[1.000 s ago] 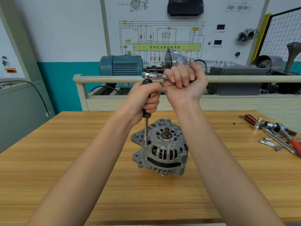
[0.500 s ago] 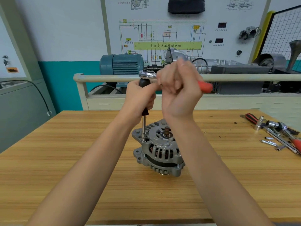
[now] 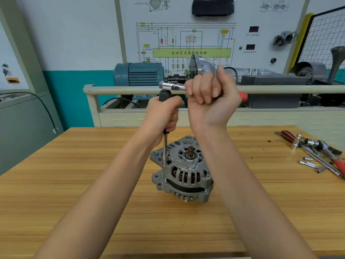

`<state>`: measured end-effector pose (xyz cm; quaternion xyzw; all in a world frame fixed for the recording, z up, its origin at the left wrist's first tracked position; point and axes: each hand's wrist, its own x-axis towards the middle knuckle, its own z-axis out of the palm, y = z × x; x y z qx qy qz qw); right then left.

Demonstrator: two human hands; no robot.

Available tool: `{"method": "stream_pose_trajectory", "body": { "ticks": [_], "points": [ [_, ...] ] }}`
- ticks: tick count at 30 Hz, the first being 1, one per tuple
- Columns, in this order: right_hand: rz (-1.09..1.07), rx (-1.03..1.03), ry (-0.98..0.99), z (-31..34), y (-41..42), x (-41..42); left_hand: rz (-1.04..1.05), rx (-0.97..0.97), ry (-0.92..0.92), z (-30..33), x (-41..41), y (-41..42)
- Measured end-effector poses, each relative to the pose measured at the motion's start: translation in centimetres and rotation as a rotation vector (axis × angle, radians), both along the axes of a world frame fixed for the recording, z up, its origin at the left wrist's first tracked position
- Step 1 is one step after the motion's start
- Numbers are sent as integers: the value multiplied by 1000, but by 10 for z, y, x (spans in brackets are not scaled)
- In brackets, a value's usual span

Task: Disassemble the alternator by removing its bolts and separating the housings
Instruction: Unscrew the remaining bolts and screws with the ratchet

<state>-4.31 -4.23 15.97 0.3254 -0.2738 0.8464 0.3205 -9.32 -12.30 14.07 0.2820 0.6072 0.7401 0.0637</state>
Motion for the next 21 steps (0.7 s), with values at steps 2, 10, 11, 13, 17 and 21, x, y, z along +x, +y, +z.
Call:
{"method": "stream_pose_trajectory", "body": {
  "ticks": [2,10,11,13,17,21],
  "points": [
    [-332,133,85,-5,-17,7,133,-3,23,0,4,6],
    [-528,227,154,-7,-30,10,284,26,111,-2,6,6],
    [-397,195,137,-4,-24,8,237,34,83,-1,4,4],
    [-151,127,74,4,-8,2,170,-15,71,-1,1,0],
    [279,-170,-155,9,19,-16,70,-78,145,2,-6,-9],
    [373,-342,-216,10,23,-26,-60,-41,127,6,-5,-6]
  ]
}}
